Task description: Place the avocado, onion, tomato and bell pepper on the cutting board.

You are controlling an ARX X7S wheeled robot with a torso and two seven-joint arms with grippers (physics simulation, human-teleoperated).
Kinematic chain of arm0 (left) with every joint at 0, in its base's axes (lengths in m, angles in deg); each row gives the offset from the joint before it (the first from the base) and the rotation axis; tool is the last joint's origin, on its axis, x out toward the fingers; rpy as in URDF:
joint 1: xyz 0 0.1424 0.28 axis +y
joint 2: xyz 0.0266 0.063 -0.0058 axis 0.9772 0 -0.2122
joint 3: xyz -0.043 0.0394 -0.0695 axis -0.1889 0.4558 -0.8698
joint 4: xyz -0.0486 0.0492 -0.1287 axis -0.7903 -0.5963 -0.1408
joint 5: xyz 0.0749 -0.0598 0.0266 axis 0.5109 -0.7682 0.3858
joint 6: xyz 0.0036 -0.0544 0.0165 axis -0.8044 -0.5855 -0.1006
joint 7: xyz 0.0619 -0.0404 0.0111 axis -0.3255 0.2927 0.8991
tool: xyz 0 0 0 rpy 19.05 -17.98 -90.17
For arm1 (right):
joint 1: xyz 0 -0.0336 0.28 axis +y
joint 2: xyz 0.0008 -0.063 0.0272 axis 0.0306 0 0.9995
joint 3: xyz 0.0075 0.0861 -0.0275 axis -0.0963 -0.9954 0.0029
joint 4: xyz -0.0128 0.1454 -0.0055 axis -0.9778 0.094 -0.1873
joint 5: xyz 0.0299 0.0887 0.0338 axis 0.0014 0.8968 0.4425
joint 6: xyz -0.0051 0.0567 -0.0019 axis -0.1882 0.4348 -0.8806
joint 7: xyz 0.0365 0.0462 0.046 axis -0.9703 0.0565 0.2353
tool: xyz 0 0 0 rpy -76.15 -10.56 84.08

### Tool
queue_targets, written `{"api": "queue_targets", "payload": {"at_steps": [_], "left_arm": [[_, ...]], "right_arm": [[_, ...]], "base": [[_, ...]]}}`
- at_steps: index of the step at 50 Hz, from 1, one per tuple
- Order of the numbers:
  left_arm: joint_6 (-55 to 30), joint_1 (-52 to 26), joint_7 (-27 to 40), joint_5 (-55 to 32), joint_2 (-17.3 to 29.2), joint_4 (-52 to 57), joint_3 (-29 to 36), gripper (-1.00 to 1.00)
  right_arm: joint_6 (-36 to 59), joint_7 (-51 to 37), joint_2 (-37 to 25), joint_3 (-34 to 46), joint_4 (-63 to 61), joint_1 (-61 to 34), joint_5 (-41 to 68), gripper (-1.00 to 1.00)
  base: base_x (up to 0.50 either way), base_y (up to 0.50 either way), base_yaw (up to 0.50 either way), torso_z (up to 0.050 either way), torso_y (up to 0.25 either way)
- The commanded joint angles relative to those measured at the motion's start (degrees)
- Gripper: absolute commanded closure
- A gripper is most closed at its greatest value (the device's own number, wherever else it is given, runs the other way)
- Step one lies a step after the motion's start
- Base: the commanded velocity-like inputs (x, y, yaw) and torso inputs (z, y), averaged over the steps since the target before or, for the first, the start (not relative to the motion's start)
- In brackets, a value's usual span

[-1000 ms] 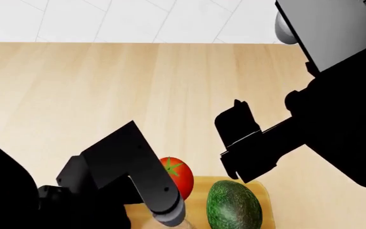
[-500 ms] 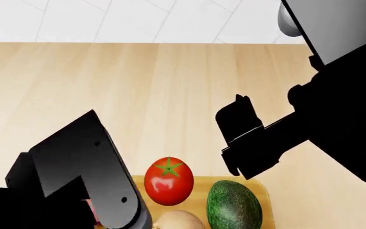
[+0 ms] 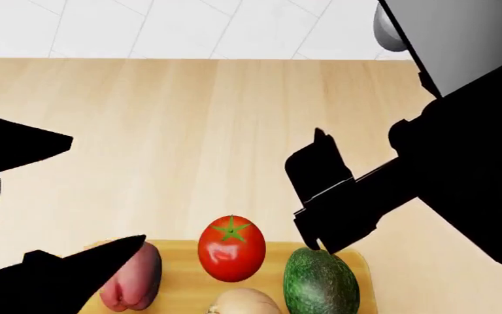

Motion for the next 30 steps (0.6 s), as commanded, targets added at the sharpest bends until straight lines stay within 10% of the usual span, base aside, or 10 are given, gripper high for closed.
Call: {"api": "queue_targets", "payload": {"at_steps": [1, 11, 22, 30], "left_arm": [[2.3, 0.7, -0.2, 2.3, 8.0, 3.3, -5.7, -1.0], [11.5, 5.5, 0.8, 2.7, 16.3, 11.7, -12.5, -1.0], [39.9, 21.0, 0.1, 6.8, 35.7, 25.4, -23.5, -1.0], [52.0, 26.5, 3.8, 16.4, 42.6, 30.5, -21.0, -1.0]], "right_arm": [[-1.9, -3.5, -2.4, -1.3, -4.3, -1.7, 3.5, -1.0], [-6.1, -13.7, -5.5, -2.7, -14.4, -6.8, 11.9, -1.0], [-12.6, -31.0, -11.2, -3.1, -28.9, -14.4, 23.4, -1.0], [-16.6, -40.2, -12.1, 0.7, -32.5, -28.0, 26.0, -1.0]], "base": [[0.0, 0.0, 0.0, 0.0, 0.0], [0.0, 0.0, 0.0, 0.0, 0.0], [0.0, 0.0, 0.0, 0.0, 0.0], [0.0, 0.0, 0.0, 0.0, 0.0]]}}
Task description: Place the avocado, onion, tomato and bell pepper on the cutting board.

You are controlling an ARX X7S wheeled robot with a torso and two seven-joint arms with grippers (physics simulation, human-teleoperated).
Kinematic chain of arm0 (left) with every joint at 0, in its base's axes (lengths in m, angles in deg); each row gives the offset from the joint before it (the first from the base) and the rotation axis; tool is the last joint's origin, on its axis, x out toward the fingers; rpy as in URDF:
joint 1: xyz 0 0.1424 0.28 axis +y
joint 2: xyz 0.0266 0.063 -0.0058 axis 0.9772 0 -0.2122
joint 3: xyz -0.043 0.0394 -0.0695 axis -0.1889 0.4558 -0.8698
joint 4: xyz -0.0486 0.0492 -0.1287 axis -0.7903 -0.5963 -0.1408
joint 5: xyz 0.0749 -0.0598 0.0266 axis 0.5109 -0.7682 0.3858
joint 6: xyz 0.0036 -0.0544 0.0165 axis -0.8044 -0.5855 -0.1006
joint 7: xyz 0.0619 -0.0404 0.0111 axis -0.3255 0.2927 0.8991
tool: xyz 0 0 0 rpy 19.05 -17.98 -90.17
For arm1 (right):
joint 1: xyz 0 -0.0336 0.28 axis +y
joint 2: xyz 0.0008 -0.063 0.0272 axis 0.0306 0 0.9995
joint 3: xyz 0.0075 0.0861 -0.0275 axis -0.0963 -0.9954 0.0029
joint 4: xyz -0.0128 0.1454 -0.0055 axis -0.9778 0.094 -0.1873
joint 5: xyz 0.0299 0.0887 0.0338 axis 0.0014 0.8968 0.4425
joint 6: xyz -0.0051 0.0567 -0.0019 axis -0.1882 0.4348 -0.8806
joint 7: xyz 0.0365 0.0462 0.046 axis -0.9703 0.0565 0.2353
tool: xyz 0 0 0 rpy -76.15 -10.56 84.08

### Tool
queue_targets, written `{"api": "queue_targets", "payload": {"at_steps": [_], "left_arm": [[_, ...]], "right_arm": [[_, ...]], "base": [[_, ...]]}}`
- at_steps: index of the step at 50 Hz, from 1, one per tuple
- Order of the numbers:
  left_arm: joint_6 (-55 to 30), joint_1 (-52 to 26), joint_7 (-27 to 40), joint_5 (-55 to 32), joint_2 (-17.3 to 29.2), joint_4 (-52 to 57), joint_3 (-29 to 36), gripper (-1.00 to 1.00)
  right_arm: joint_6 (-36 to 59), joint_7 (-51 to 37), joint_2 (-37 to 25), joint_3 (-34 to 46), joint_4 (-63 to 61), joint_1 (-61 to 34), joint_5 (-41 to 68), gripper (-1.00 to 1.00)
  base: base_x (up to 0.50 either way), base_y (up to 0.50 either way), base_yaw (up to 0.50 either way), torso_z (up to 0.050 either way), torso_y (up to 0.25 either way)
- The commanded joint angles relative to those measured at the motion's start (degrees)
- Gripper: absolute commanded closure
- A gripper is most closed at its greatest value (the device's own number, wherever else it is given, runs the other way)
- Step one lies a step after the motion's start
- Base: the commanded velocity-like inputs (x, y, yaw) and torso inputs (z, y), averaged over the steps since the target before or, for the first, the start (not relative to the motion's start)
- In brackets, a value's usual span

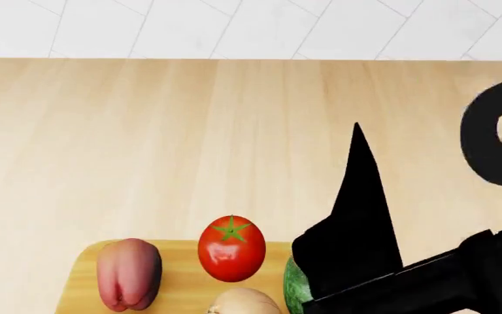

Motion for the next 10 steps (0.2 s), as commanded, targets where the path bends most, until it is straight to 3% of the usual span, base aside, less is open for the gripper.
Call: {"api": "queue_targets", "payload": {"at_steps": [1, 6, 10], "left_arm": [[17.6, 6.8, 3.5, 5.3, 11.1, 8.8, -3.6, -1.0], [18.7, 4.3, 7.3, 2.3, 11.1, 10.7, -6.4, -1.0], [18.0, 1.4, 9.5, -1.8, 11.1, 11.3, -9.7, -1.0]], "right_arm": [[-4.8, -12.6, -2.8, 2.9, -7.5, -14.3, 6.0, -1.0], [-2.9, -12.7, -3.8, -1.2, -8.3, -14.4, 5.9, -1.0], [2.2, -12.7, -4.8, -9.9, -6.6, -14.4, 6.6, -1.0]], "base": [[0.0, 0.0, 0.0, 0.0, 0.0], [0.0, 0.0, 0.0, 0.0, 0.0], [0.0, 0.0, 0.0, 0.0, 0.0]]}}
